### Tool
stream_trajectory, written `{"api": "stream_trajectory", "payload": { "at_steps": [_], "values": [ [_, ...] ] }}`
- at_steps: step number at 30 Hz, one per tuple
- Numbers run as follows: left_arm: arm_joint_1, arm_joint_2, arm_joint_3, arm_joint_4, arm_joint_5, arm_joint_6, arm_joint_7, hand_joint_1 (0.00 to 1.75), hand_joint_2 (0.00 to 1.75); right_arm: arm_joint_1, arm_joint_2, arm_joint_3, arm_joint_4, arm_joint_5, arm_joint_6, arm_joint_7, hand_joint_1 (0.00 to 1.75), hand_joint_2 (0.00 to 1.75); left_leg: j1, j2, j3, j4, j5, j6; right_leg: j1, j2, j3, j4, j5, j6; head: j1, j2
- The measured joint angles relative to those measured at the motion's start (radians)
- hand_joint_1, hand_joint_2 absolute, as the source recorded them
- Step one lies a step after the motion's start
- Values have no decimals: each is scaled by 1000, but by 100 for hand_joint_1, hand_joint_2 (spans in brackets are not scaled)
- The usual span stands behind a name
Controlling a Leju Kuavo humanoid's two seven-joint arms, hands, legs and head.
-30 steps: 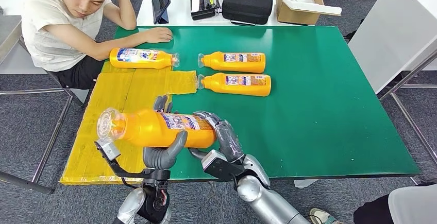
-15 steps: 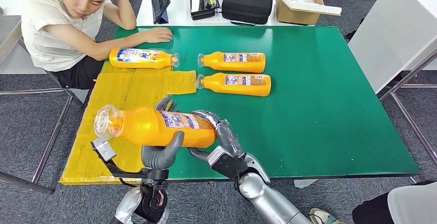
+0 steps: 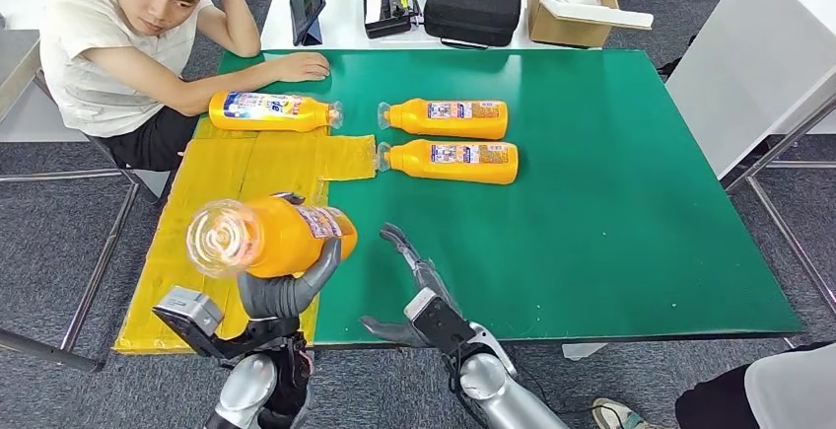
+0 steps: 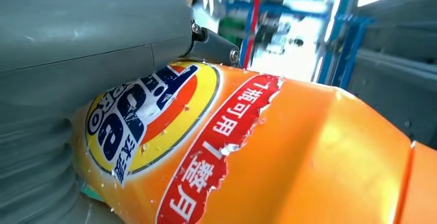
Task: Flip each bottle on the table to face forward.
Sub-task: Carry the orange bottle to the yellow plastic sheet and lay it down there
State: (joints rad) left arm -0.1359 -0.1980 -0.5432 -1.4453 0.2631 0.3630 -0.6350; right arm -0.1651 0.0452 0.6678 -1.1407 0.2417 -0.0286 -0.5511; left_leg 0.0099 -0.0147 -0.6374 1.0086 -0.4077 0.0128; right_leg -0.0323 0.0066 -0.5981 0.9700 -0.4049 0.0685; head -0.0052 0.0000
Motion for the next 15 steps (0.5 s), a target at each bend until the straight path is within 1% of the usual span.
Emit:
{"api": "stream_trajectory", "payload": {
  "at_steps": [2,4,6,7,9,10,11,13,14,15],
  "values": [
    [-3,0,0,6,-48,48,-4,175,175,9,-4,-5,-1,13,-18,1,0,175,0,0,0,0,0,0,0,0,0,0,0,0,0,0],
    [-7,1,0,18,-173,149,4,175,175,19,-8,-19,-2,50,-81,3,0,175,0,0,0,0,0,0,0,0,0,0,0,0,0,0],
    [-10,5,9,38,-370,266,30,175,175,30,-15,-45,-3,142,-222,16,0,175,0,0,0,0,0,0,0,0,0,0,0,0,0,0],
    [-10,8,20,50,-470,301,49,175,175,33,-21,-63,-2,211,-315,31,0,175,0,0,0,0,0,0,0,0,0,0,0,0,0,0],
    [-5,13,52,69,-662,326,98,175,175,36,-38,-109,1,362,-486,75,0,175,-1,0,0,0,0,0,-1,0,0,0,0,0,0,0],
    [-3,16,72,78,-772,328,134,175,175,34,-50,-137,4,435,-540,101,0,175,-1,0,0,0,0,0,-1,0,0,0,0,0,0,0],
    [-3,20,93,87,-894,330,182,175,175,32,-61,-167,10,499,-567,125,0,175,-1,0,0,0,0,0,-1,0,0,0,0,0,0,0],
    [-7,29,133,115,-1166,332,311,175,175,22,-85,-231,28,609,-578,162,0,175,-1,-1,0,0,0,0,-1,0,0,0,0,0,0,0],
    [-12,35,150,133,-1280,332,373,175,175,15,-94,-260,38,645,-578,173,0,175,-1,-1,0,0,0,0,-1,0,0,0,0,0,0,0],
    [-17,41,164,153,-1358,332,419,175,175,7,-100,-287,47,668,-578,179,0,175,-1,0,0,0,0,0,-1,0,0,0,1,0,0,0]
  ]
}}
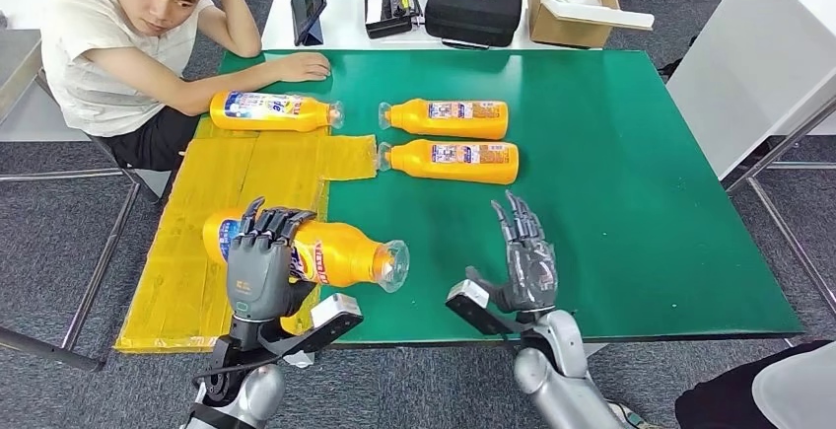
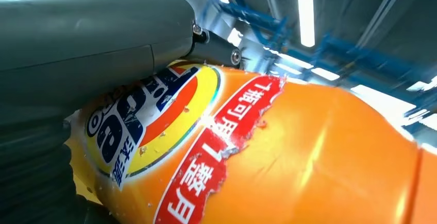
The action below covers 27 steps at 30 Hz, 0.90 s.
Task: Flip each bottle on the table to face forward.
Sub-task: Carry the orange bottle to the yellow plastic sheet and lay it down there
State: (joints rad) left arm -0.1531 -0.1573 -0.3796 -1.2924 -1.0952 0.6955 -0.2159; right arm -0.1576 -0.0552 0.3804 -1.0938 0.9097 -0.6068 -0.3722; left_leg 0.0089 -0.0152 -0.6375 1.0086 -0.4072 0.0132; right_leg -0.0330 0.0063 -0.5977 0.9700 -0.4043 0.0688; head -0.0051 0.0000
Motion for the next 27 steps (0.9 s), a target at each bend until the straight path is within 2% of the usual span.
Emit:
{"api": "stream_trajectory", "payload": {
  "at_steps": [3,8,12,17,19,21,22,24,27],
  "values": [
    [-20,13,21,50,-63,-12,67,175,175,-16,-12,-55,19,30,2,10,0,175,0,0,0,0,0,0,0,0,0,0,0,0,0,0],
    [-107,30,23,183,-133,-158,215,175,175,-49,-13,-83,50,60,30,17,0,175,1,0,0,0,1,-1,0,0,0,0,0,0,0,0],
    [-216,34,23,339,-119,-288,254,175,175,-89,5,-86,80,39,85,0,0,175,1,0,0,0,2,-1,0,0,0,1,1,0,0,0],
    [-289,35,22,452,-114,-312,260,172,175,-114,26,-85,107,32,92,-8,0,175,1,0,0,0,2,-1,0,0,0,1,1,0,0,0],
    [-306,35,22,485,-107,-330,262,110,175,-120,30,-85,117,23,95,-16,0,175,1,0,-1,0,2,-1,0,0,0,1,1,0,0,0],
    [-324,35,22,517,-96,-354,264,34,175,-125,34,-85,127,10,102,-25,0,175,1,0,-1,0,2,-1,0,0,0,1,1,0,0,0],
    [-334,35,22,535,-88,-367,265,19,175,-128,36,-85,133,6,105,-30,0,175,1,0,-1,0,2,-1,0,0,0,1,1,0,0,0],
    [-359,34,22,573,-66,-400,265,2,175,-135,41,-85,145,0,108,-38,0,175,1,0,-1,0,2,-1,0,0,0,1,1,0,0,0],
    [-400,31,22,636,-40,-454,267,0,175,-148,51,-85,164,-13,115,-49,0,175,1,-1,-1,0,3,-1,0,0,0,1,1,0,0,0]
  ]
}}
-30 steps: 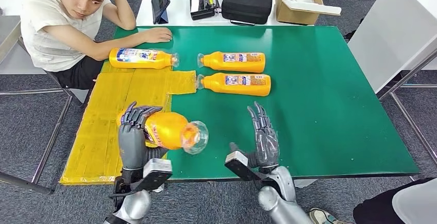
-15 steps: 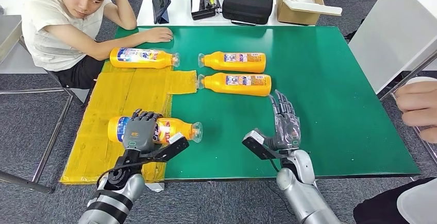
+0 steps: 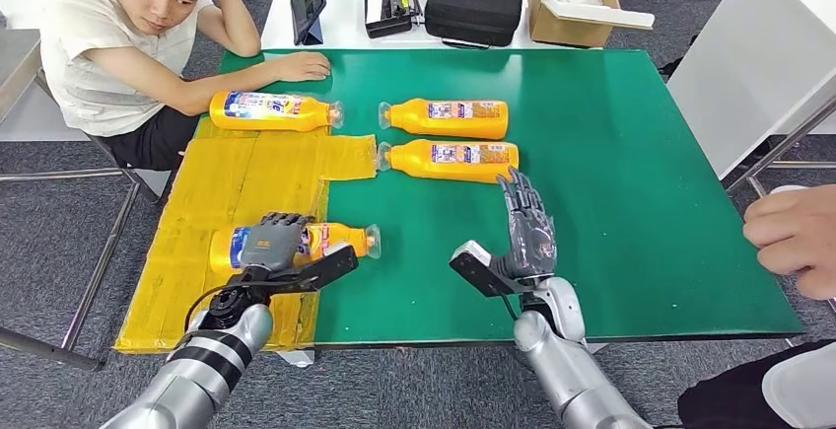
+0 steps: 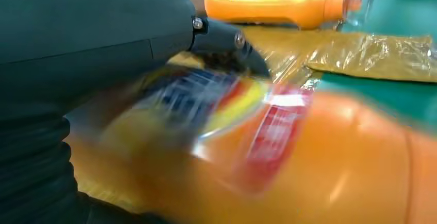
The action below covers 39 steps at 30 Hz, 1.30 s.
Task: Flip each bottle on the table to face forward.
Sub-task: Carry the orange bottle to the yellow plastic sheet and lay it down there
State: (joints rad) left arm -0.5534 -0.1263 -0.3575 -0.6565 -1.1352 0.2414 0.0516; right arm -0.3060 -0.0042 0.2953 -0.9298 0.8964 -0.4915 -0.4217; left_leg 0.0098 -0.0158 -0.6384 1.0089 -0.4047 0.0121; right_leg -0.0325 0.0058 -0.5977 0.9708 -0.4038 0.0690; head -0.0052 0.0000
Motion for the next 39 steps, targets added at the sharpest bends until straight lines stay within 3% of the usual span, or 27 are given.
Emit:
{"api": "stream_trajectory", "payload": {
  "at_steps": [12,20,25,29,39],
  "values": [
    [-129,-11,0,170,41,-206,-12,0,175,-91,3,-1,103,-65,48,-18,0,175,0,-2,6,0,1,0,0,-2,7,0,0,0,0,0],
    [-168,-17,-8,217,51,-286,-42,0,175,-269,-24,-15,305,-17,49,22,0,175,0,-5,9,0,2,0,0,-5,11,0,0,0,0,0],
    [-148,-26,-17,208,85,-203,-111,0,175,-292,-33,-16,352,14,33,35,0,175,0,-5,10,0,2,0,0,-5,12,0,0,0,0,0],
    [-85,-39,-23,135,137,-91,-157,0,175,-292,-42,-18,367,38,10,56,0,175,-1,-5,9,0,2,0,0,-5,10,0,0,0,0,0],
    [72,-35,-104,-150,128,109,-123,0,175,-273,-62,-49,376,30,25,48,0,175,-1,-5,3,0,2,0,0,-5,5,0,0,0,0,0]
  ]
}}
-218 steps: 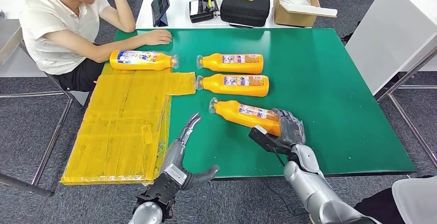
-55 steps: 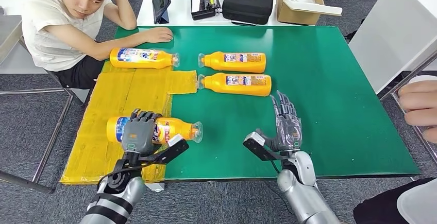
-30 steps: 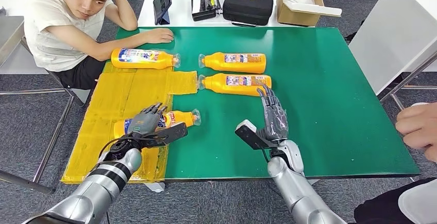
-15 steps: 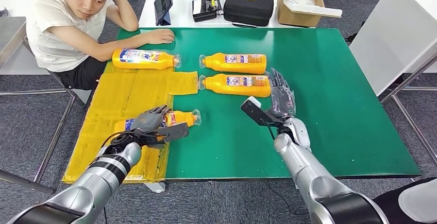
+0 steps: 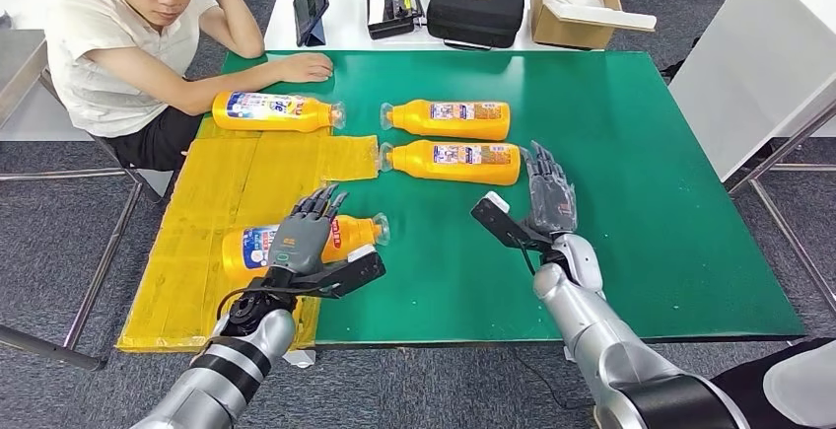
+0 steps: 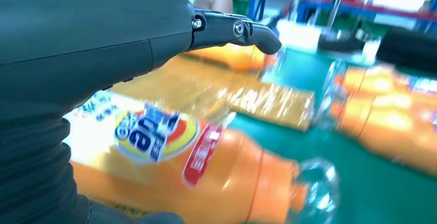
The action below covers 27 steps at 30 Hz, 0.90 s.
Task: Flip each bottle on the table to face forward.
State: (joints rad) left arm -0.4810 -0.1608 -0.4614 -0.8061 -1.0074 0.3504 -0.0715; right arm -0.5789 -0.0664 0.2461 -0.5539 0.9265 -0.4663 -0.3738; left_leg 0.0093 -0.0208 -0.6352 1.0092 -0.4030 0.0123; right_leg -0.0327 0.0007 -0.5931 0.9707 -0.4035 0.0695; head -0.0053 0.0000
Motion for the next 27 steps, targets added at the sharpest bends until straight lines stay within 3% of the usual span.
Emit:
{"api": "stream_trajectory", "payload": {
  "at_steps": [13,27],
  "values": [
    [42,9,-33,-114,-11,41,2,0,175,16,-4,-21,4,12,1,6,0,175,0,0,-1,0,0,0,0,0,-1,0,0,0,0,0],
    [115,11,-86,-297,136,46,-115,0,175,2,-12,-24,48,67,20,33,0,175,0,0,-2,0,0,0,0,0,-1,0,0,0,0,0]
  ]
}}
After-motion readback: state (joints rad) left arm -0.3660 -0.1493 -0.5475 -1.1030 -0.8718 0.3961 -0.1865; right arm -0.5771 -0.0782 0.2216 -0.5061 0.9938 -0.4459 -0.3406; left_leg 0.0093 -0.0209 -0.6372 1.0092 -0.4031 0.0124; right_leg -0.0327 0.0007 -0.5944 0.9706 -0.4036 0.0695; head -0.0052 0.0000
